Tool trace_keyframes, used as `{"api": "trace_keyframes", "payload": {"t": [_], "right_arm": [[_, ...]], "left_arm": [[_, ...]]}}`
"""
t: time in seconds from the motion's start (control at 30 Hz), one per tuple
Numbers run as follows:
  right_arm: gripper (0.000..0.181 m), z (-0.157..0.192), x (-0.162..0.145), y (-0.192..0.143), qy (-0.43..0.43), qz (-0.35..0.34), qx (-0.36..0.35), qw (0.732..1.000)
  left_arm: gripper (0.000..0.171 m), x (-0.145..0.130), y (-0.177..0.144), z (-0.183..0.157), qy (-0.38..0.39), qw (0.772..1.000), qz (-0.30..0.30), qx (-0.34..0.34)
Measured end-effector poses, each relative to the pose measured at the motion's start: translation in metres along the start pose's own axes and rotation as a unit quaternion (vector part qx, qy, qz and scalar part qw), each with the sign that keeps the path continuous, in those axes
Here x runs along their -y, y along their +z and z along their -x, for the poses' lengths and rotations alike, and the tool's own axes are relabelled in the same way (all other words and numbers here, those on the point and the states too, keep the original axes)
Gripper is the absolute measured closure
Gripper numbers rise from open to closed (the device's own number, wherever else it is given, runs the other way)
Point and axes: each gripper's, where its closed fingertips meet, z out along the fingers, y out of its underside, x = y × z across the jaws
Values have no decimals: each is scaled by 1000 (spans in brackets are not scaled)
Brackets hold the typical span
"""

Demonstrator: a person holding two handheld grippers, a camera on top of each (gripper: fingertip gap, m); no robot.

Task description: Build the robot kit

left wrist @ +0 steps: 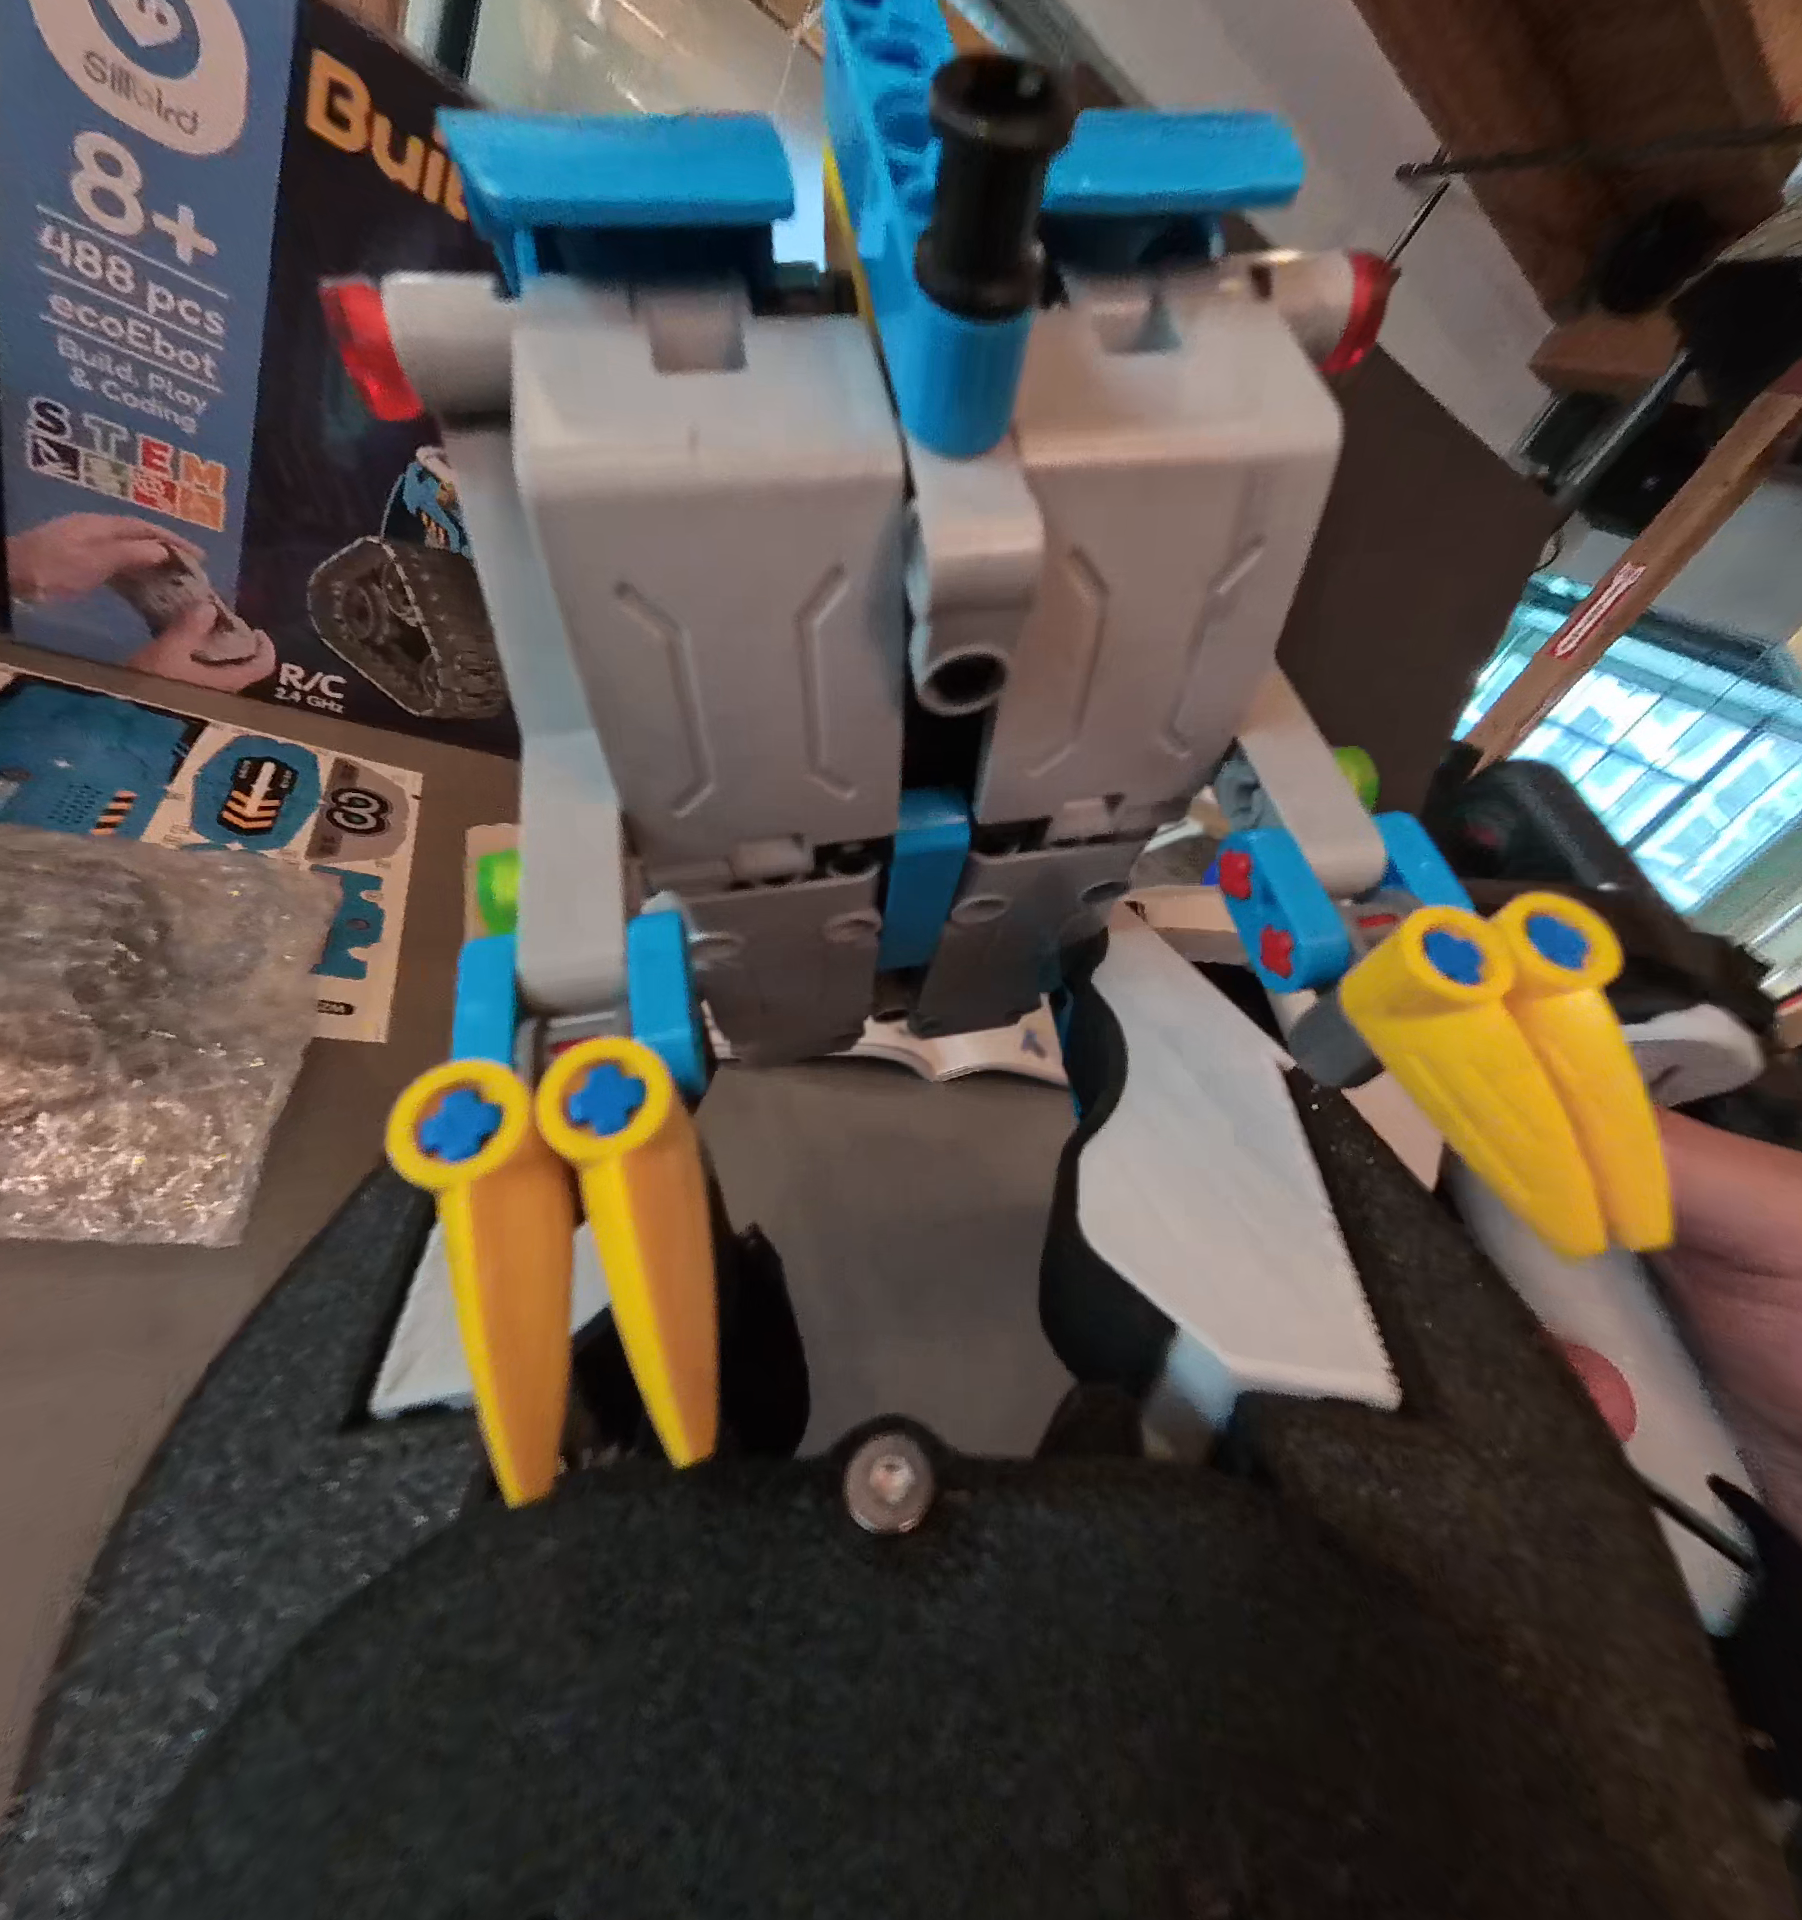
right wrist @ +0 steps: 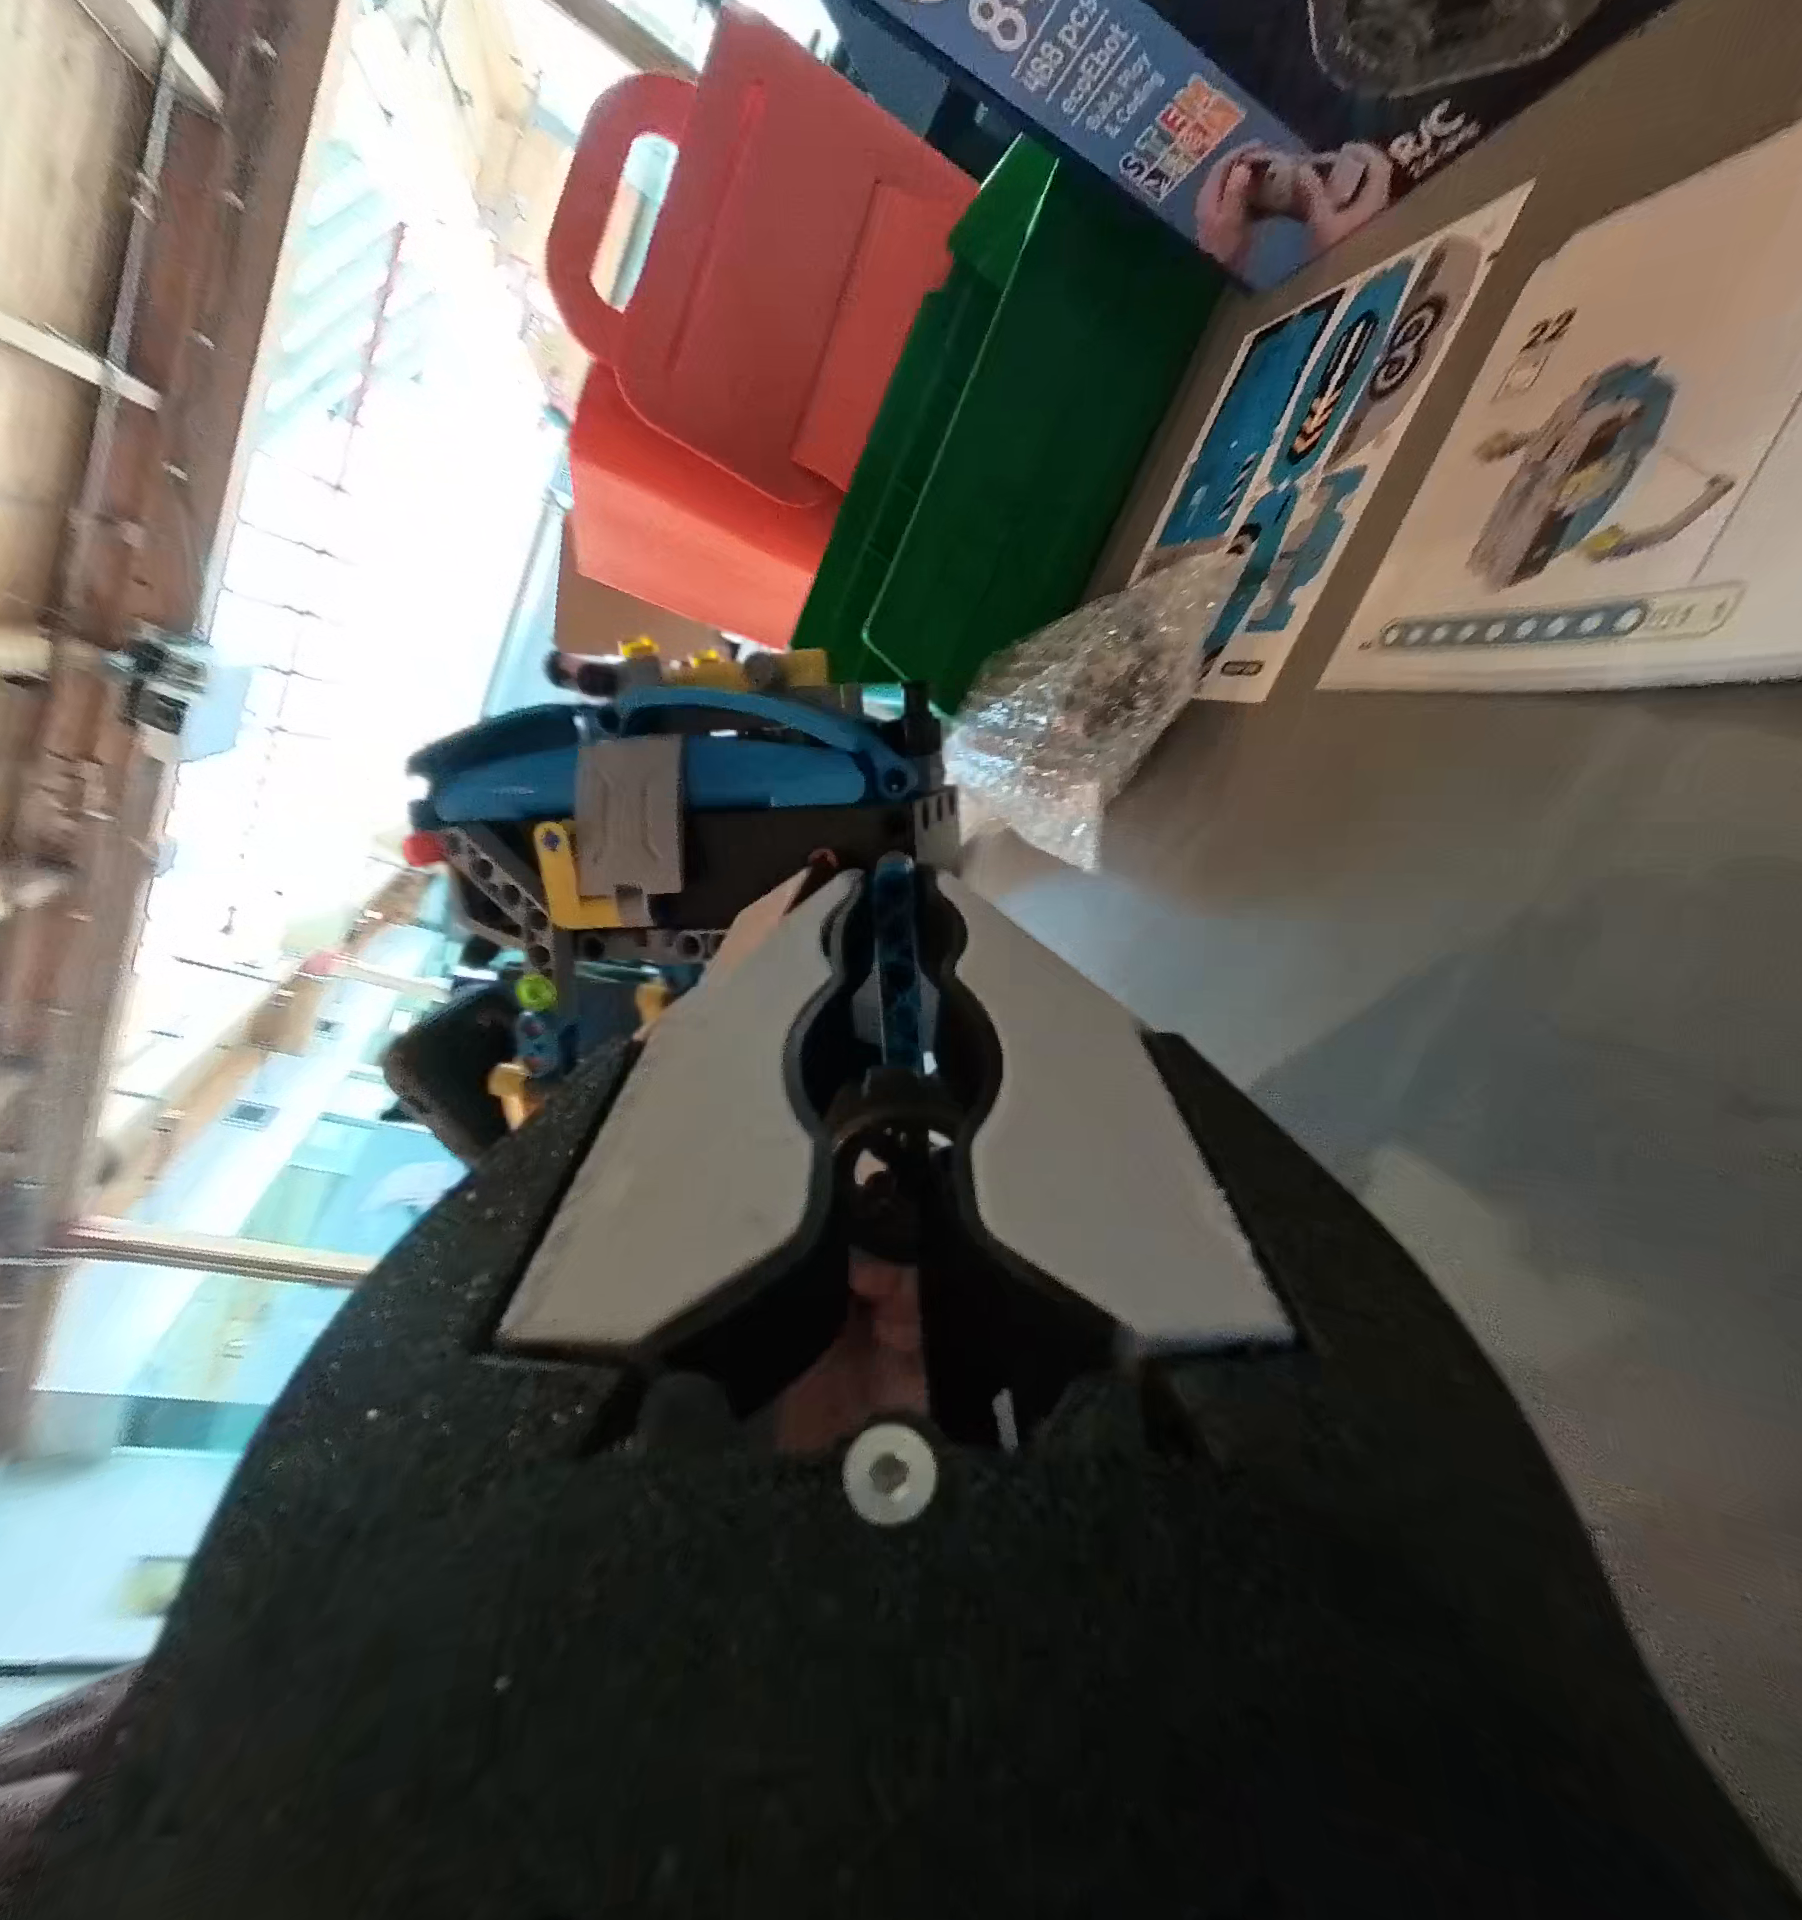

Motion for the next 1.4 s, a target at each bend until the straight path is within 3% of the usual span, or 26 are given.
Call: {"api": "trace_keyframes", "payload": {"t": [0.07,0.27,0.4,0.53,0.73,1.03,1.13,1.23,1.4], "right_arm": [[174,2,1,0,21,3,10,1000],[174,3,3,1,-39,1,-29,999],[174,1,3,-2,8,0,12,1000],[174,-4,2,-14,-6,9,7,1000],[174,-4,2,-17,41,-8,56,998],[174,0,-9,-7,-27,16,36,999],[174,2,-3,-25,-47,21,37,998],[175,0,7,-57,-109,26,40,993],[174,-34,-27,-91,-283,137,-22,949]], "left_arm": [[105,1,0,0,-13,1000,-7,-3],[106,5,1,-1,32,999,-10,12],[103,2,2,-5,56,998,4,0],[103,-6,5,-14,58,997,34,-34],[105,-6,2,-16,67,997,30,-17],[105,-12,-10,-5,-37,998,41,-16],[104,-27,-16,-8,-122,989,80,-20],[104,-51,-23,-14,-214,966,143,-33],[103,-113,-29,-51,-284,900,320,-85]]}}
